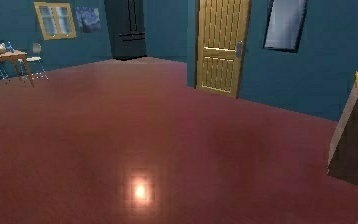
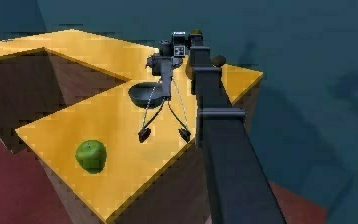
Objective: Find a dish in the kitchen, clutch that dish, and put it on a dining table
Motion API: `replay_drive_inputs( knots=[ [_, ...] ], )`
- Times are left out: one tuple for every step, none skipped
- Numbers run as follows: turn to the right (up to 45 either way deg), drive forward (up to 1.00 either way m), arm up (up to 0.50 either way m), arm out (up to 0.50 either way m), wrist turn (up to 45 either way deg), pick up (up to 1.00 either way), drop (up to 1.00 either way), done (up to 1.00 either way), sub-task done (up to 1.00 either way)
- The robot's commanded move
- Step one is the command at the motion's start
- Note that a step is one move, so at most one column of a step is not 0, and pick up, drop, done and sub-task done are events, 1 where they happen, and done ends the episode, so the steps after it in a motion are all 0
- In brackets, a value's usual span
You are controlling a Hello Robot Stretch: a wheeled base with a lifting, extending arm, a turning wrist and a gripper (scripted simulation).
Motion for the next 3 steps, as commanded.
replay_drive_inputs(
  knots=[
    [0.0,0.0,0.0,0.0,45.0,0.0,0.0,0.0,0.0],
    [0.0,0.0,0.0,0.0,45.0,0.0,0.0,0.0,0.0],
    [0.0,0.0,0.0,0.0,45.0,0.0,0.0,0.0,0.0]
  ],
)
